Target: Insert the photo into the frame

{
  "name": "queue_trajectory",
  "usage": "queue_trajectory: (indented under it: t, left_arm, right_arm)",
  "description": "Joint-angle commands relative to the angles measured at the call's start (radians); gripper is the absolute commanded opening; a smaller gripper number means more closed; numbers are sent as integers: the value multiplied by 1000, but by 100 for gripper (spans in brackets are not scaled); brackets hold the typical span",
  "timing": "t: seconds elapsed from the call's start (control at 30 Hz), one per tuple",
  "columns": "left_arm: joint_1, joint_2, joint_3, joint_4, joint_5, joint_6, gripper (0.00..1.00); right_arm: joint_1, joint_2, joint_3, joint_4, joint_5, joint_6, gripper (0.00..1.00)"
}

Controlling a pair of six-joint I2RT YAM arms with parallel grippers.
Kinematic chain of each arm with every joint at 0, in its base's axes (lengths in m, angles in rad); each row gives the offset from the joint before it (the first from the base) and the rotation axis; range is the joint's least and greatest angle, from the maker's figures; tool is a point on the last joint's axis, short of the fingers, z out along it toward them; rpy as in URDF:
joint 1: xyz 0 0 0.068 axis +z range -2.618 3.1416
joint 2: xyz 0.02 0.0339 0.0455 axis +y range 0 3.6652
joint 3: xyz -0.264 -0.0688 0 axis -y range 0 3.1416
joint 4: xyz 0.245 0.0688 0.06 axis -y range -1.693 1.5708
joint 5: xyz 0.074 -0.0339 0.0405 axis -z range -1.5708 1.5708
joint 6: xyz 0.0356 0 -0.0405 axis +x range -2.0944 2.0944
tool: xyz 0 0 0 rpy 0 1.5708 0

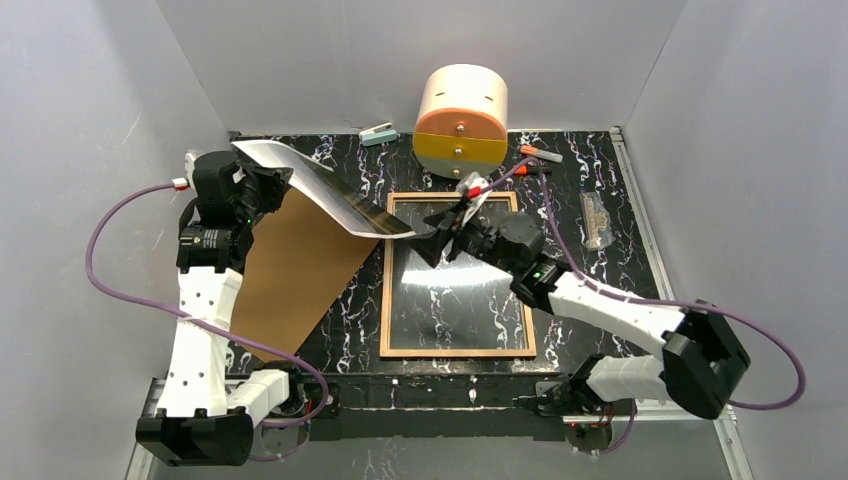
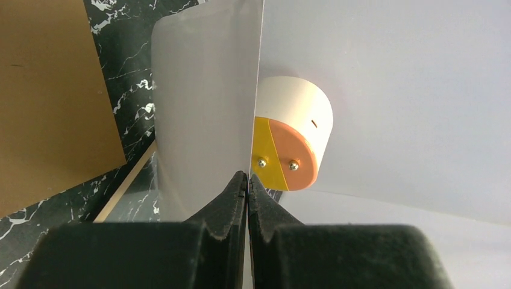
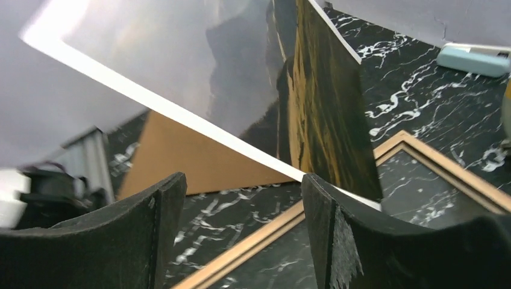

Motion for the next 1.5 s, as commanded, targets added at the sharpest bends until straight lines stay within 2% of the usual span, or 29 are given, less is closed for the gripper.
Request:
queue_trajectory:
  t: [0.0,0.1,0.2,0.43,0.53,0.7,1.0,1.1,1.13,1.2,1.27,1.3,1.33,1.4,1.47]
  left_arm:
    - [2,-16,45,-28,30,-13,0]
    - [2,-13,65,-52,39,-20,0]
    - [2,-19,68,-55,39,-33,0]
    - [2,-39,69,-65,77,-59,0]
    - [2,-45,76,-75,86,-64,0]
    - [2,-39,88,-85,111,-74,0]
    - [2,-52,107,-95,137,-89,0]
    - [2,-60,120,-96,134,-90,0]
    - [2,-61,124,-96,130,-88,3]
    - [2,-65,136,-87,132,-81,23]
    - [2,-68,129,-27,158,-63,60]
    - [2,-63,123,32,182,-52,75]
    - [2,-55,119,77,212,-39,86]
    - [2,-29,130,129,278,2,98]
    - [2,0,162,136,329,59,98]
  right_arm:
    - [60,81,29,181,-15,-406,78]
    - [122,126,7,305,-78,-551,79]
    - [167,188,5,381,-116,-622,78]
    - [214,361,-6,697,94,-747,71]
    - [217,423,8,773,129,-808,66]
    - [217,472,26,783,121,-858,52]
    - [218,464,40,845,147,-813,26]
    - [217,427,46,817,141,-810,7]
    - [217,414,44,810,139,-806,2]
    - [217,389,37,805,144,-792,1]
    - [216,365,28,801,151,-777,1]
    - [216,349,26,791,156,-776,1]
    - [217,341,26,782,160,-775,1]
    - [216,315,24,763,162,-766,1]
    - [215,279,25,735,162,-753,1]
